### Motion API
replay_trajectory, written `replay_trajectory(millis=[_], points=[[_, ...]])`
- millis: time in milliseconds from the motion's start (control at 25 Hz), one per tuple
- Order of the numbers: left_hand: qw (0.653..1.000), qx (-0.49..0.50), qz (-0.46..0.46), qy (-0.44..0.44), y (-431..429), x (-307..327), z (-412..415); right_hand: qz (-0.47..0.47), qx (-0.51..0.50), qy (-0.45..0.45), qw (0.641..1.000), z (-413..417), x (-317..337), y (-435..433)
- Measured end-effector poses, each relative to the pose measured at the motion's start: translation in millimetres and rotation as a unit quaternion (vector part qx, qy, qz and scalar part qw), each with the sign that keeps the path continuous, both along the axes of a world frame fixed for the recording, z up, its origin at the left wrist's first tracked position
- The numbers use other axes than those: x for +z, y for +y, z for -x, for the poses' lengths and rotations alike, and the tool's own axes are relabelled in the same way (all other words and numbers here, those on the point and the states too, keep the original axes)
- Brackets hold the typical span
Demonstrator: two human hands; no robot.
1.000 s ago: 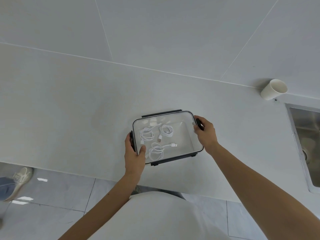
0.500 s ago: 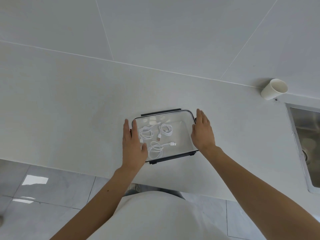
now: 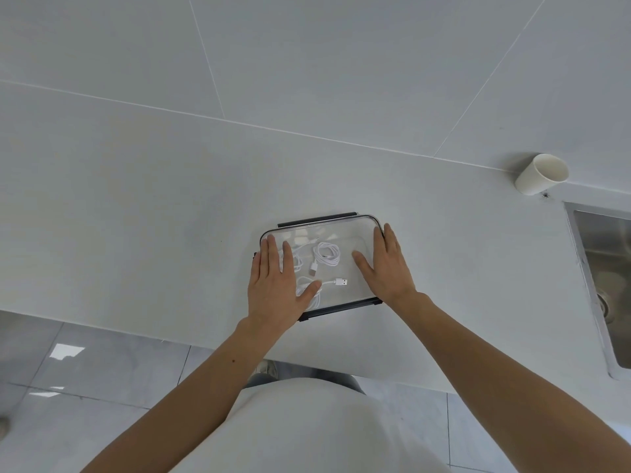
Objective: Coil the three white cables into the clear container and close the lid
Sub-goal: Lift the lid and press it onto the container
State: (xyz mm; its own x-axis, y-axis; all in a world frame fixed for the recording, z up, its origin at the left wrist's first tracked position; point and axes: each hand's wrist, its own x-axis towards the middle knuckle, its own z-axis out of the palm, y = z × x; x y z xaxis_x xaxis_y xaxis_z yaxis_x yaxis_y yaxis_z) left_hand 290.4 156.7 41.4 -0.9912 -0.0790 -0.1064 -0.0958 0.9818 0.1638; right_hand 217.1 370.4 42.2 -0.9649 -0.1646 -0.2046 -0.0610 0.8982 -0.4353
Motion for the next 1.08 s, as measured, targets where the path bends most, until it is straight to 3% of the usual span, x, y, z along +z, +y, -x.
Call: replay_trajectory(millis=[400, 760, 920, 1080], points=[[1.000, 0.017, 0.002, -0.017, -4.9, -7.0, -2.4, 0.092, -0.065, -0.032, 0.993, 5.0, 8.1, 2.6], [0.985, 0.030, -0.171, -0.022, -7.9, -10.4, -3.5, 0.105, -0.062, -0.035, 0.992, 7.3, 9.0, 5.1], [0.985, 0.029, -0.167, -0.018, -8.5, -12.7, -3.2, 0.041, 0.019, -0.084, 0.995, -0.2, 6.9, 12.7], [0.997, 0.003, -0.066, -0.046, -9.8, -13.1, -1.2, -0.017, 0.122, -0.123, 0.985, -8.3, 9.3, 22.4]])
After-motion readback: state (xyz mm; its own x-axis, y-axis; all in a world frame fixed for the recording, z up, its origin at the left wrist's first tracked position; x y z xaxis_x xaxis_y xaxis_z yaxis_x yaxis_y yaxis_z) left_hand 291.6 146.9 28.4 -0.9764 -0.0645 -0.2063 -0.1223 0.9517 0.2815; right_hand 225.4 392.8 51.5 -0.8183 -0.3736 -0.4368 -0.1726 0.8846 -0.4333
